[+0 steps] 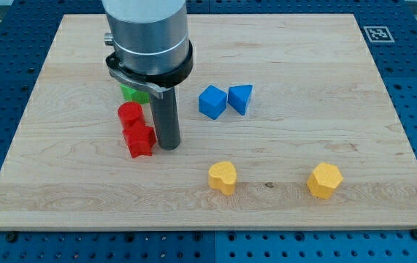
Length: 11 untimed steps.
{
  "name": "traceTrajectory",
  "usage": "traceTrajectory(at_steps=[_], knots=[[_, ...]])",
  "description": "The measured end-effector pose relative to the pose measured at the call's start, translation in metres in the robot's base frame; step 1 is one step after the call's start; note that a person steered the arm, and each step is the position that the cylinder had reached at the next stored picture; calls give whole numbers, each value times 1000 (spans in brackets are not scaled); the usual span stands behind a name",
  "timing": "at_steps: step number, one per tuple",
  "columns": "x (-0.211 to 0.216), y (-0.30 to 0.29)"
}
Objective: Slide yellow heart towards blue cube
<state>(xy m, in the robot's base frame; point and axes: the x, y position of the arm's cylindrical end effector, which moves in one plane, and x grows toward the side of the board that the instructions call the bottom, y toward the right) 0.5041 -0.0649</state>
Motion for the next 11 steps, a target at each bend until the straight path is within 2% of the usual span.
traceTrajectory(at_steps=[3, 5, 9, 11], knots=[[2, -30], [2, 9], [94, 28], [97, 29]])
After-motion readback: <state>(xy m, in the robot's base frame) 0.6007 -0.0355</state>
